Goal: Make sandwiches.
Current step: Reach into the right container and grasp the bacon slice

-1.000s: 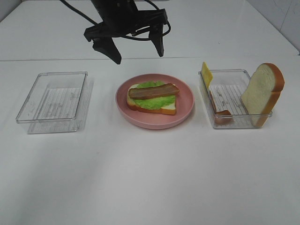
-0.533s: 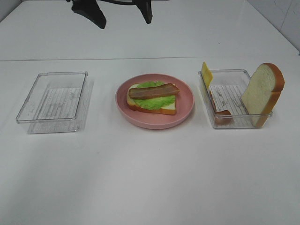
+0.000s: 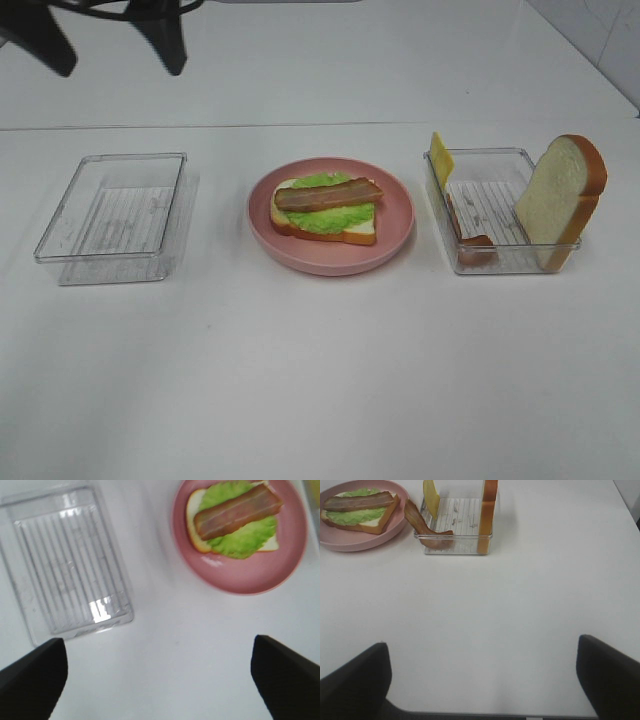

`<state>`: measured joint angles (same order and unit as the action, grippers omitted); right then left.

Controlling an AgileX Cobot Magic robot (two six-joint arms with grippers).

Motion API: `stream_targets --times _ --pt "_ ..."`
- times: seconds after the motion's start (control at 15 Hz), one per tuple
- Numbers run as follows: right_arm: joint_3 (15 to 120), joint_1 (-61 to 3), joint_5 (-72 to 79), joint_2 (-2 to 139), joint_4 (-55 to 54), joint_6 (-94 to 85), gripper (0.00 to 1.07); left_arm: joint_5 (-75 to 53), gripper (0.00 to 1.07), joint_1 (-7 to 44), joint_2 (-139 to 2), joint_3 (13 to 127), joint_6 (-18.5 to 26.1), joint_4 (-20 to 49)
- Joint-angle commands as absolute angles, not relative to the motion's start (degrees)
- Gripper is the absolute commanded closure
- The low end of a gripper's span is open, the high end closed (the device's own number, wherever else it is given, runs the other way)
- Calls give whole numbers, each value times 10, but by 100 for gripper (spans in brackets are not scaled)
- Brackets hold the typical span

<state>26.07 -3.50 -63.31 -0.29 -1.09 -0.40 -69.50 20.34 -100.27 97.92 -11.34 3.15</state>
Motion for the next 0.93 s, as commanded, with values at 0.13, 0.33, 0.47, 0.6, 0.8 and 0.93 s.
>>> stream_targets --times 0.13,0.33,0.47,0.6,0.8,0.93 --pt "258 -37 -630 -19 -11 0 10 -722 16 162 -882 810 -107 25" --pt "258 -37 -630 -19 -11 0 10 -669 16 140 -774 658 -111 24" --pt "258 -37 -630 -19 -11 0 10 -647 16 136 -718 578 -122 22" --pt "258 -37 -630 -19 -11 0 10 -608 16 136 -608 464 -150 22" --pt "258 -37 -630 -19 -11 0 10 -576 16 136 -438 351 -158 22" --pt "258 -37 -630 -19 -11 0 10 -573 16 136 -362 327 -158 22"
